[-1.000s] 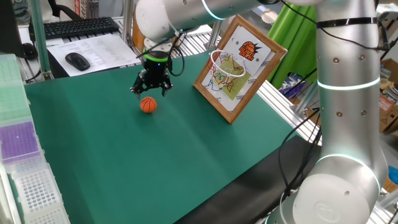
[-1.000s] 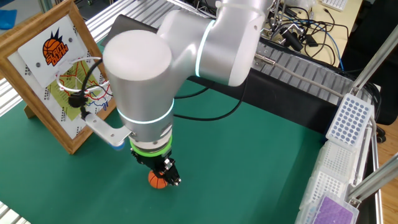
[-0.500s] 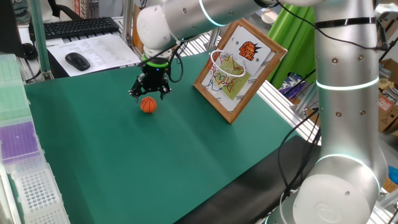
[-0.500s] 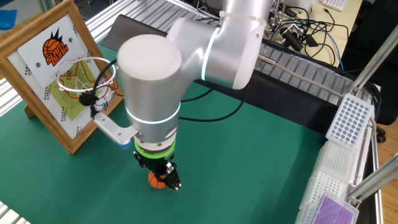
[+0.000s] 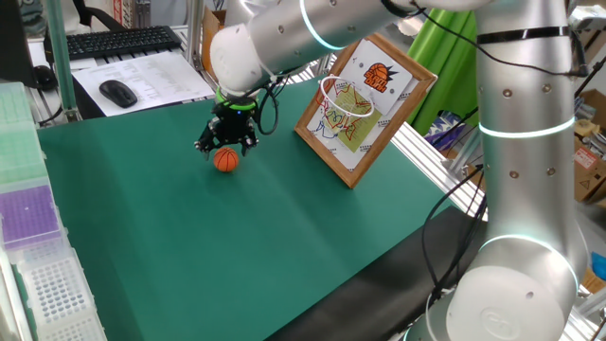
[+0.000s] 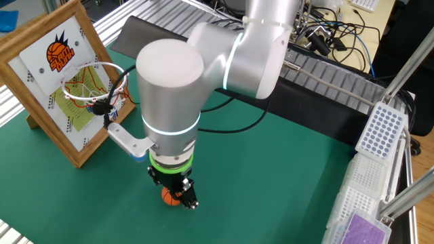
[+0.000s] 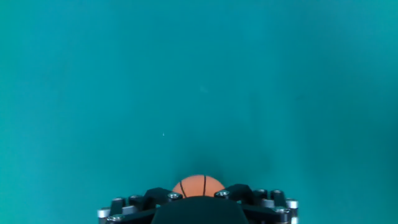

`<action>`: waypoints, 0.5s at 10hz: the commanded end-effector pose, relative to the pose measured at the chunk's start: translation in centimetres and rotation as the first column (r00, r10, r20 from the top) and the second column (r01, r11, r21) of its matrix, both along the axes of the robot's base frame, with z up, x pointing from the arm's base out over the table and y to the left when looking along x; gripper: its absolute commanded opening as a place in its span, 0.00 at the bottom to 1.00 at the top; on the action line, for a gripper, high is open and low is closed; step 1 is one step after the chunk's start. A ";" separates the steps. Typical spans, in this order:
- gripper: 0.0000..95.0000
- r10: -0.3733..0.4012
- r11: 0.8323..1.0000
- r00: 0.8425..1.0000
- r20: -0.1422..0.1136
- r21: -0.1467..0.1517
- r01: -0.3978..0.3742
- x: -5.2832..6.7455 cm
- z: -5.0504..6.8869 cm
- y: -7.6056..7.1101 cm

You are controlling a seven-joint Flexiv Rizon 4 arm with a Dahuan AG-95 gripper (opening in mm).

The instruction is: Grab a basketball, release it and shoot it into the basket

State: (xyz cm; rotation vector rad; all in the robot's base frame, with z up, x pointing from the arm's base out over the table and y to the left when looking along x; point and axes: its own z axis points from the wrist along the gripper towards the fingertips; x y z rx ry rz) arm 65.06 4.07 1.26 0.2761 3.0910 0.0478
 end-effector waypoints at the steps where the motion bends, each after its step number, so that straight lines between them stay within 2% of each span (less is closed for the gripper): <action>1: 0.80 -0.003 1.000 1.000 0.014 -0.005 0.003 0.0 -0.7 0.0; 3: 0.40 -0.021 1.000 0.999 0.032 -0.006 0.021 0.0 -0.6 0.0; 5: 0.40 -0.029 1.000 0.999 0.035 -0.005 0.029 0.0 -0.6 0.0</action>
